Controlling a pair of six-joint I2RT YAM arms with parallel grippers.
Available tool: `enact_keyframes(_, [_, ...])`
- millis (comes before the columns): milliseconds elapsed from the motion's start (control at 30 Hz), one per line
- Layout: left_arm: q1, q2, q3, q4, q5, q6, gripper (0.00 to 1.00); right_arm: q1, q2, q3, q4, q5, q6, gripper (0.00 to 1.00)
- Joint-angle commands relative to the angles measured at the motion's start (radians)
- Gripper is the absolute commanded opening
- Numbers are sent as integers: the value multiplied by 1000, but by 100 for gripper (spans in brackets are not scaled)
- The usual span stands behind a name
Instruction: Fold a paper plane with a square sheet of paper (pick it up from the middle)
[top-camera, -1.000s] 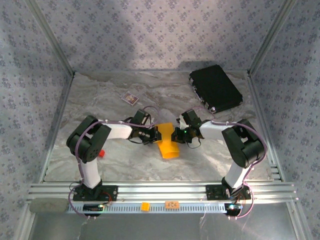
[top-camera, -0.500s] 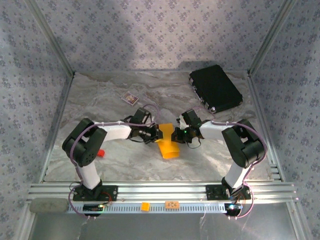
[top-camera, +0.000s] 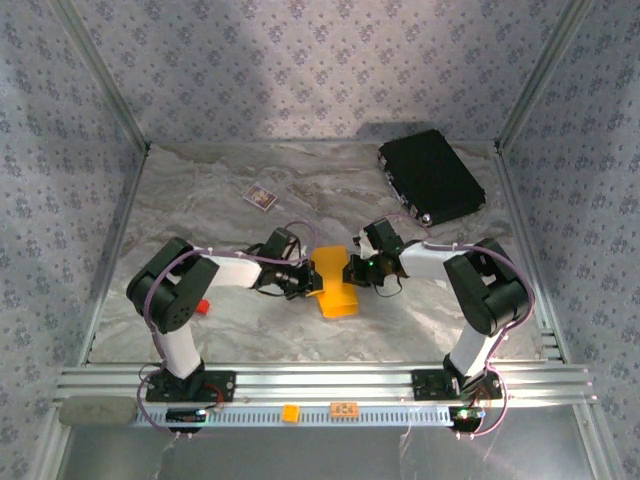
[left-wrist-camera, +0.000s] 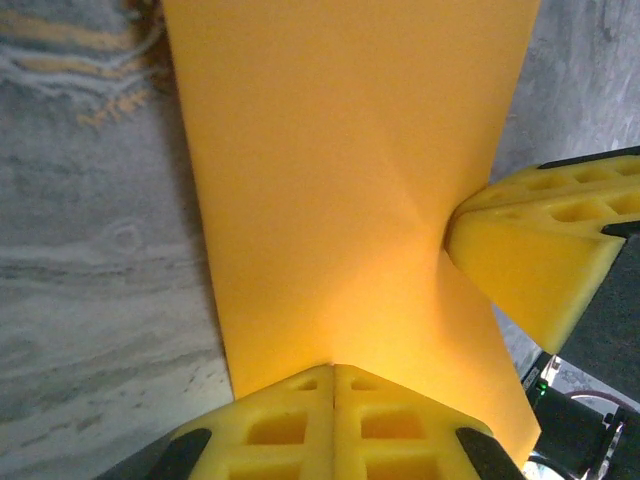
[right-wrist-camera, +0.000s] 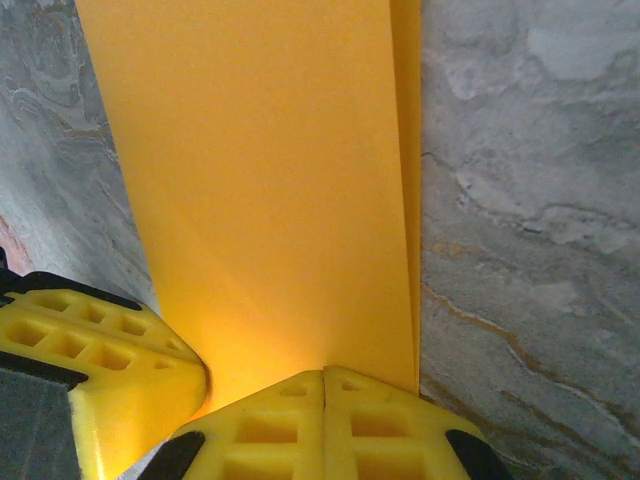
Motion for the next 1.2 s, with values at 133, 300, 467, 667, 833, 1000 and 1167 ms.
enact_keyframes(133, [-15, -88, 60, -126, -18, -12, 0, -18, 42, -55, -125, 129, -2, 0])
enact_keyframes(300, [-42, -89, 59, -88, -1, -53, 0, -18, 44, -56, -124, 129, -2, 0])
enact_keyframes(467, [-51, -58, 13, -71, -20, -54, 0, -20, 44, -56, -121, 129, -1, 0])
enact_keyframes(667, [-53, -4, -60, -47, -21, -36, 0, -24, 37, -56, -133, 130, -2, 0])
enact_keyframes(833, [-52, -24, -59, -104, -48, 0, 0, -33, 33, -69, -117, 127, 5, 0])
enact_keyframes(1000, [-53, -112, -11, -141, -63, -6, 0, -33, 21, -78, -116, 131, 6, 0])
enact_keyframes(1167, [-60, -163, 0, -81, -43, -51, 1, -35, 21, -79, -115, 131, 4, 0])
